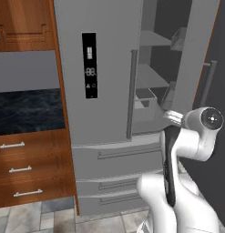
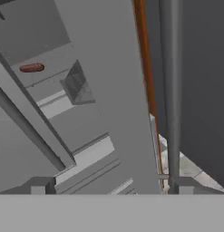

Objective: Retrieve the sausage and cheese from the fridge and place them on the cutting board on the counter.

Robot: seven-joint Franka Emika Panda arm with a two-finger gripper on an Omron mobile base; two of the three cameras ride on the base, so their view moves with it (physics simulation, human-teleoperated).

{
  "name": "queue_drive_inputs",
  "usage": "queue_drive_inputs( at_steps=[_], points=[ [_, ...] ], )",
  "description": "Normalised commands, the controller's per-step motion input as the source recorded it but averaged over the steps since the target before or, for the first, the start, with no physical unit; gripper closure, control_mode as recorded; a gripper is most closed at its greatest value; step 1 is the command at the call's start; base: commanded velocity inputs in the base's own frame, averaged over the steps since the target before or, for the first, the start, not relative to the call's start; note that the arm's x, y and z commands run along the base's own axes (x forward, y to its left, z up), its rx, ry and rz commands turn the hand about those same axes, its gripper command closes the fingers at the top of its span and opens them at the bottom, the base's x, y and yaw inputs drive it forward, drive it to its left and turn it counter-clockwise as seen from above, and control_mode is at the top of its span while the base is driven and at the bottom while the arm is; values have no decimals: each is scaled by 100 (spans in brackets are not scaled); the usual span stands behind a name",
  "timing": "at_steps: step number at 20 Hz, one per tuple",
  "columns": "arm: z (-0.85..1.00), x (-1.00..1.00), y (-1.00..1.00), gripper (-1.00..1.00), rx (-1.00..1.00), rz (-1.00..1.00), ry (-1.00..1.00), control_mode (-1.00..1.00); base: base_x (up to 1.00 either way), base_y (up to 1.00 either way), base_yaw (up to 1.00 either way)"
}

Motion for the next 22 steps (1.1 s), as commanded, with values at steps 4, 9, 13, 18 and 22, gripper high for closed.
queue_drive_inputs(
  at_steps=[4,9,13,18,22],
  points=[
    [16,45,50,-100,20,-11,-2,-100,0,0,0],
    [4,55,31,-100,32,-17,0,-100,0,0,0],
    [0,45,17,-100,41,-29,0,-100,0,0,0],
    [0,42,-1,-100,30,-39,-1,-100,0,0,0],
    [0,39,-21,-100,20,-36,0,-100,0,0,0]
  ],
)
